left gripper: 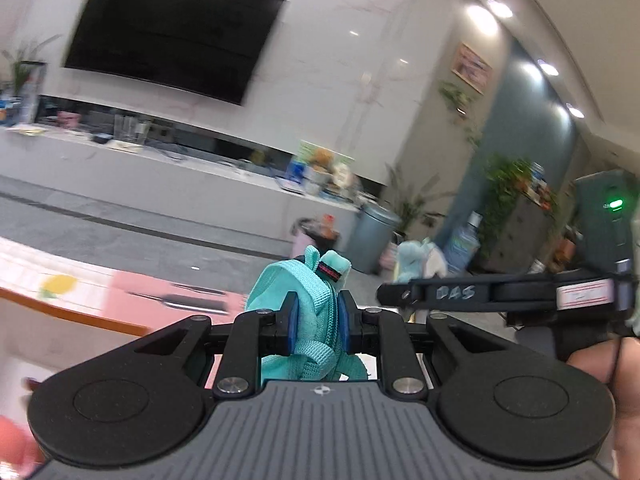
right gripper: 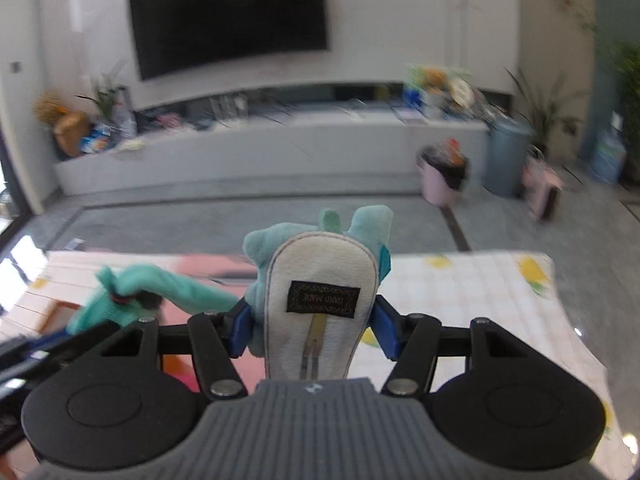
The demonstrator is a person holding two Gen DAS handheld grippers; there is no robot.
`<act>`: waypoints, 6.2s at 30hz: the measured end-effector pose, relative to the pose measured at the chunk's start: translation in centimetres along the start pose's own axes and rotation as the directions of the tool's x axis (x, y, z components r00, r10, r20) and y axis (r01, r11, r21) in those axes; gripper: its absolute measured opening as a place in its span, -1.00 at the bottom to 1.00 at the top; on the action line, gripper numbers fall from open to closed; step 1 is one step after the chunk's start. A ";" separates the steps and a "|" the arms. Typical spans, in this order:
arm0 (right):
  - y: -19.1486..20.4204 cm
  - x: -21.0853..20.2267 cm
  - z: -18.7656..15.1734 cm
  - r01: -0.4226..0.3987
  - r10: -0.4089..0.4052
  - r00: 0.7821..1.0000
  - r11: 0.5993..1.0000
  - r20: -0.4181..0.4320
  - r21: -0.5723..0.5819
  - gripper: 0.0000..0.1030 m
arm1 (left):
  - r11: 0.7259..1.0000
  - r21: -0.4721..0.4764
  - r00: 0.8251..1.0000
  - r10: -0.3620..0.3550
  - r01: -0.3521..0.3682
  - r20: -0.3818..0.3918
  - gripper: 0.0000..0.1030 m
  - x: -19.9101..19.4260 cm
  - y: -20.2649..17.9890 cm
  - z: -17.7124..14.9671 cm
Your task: Organize soft objects
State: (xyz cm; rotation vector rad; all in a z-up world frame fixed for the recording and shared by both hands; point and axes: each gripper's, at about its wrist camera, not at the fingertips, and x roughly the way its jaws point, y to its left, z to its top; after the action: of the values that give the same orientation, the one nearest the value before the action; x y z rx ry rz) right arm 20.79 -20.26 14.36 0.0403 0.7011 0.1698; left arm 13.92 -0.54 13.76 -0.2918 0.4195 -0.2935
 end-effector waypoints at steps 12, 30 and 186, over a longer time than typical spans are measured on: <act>19.0 3.5 -0.9 -0.262 0.246 0.964 0.945 -0.102 -0.196 0.16 | 0.946 -0.047 0.945 0.315 -0.319 -0.084 -0.57 -3.4 12.0 -0.4; 24.9 15.0 -7.6 -0.224 0.083 0.928 0.903 -0.363 -0.367 0.16 | 0.945 -0.010 0.914 0.312 -0.325 -0.259 -0.51 -1.9 19.3 -3.6; 4.0 -8.2 -21.4 0.094 -0.093 0.995 0.994 0.023 -0.051 0.83 | 0.875 0.246 0.908 0.409 -0.417 0.087 0.81 -9.2 -2.9 -14.4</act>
State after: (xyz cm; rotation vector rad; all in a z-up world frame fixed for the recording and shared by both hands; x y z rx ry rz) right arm 0.29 -18.12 3.63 -0.0400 0.6761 0.0979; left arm -0.97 -3.20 5.43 0.0552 0.3959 0.0798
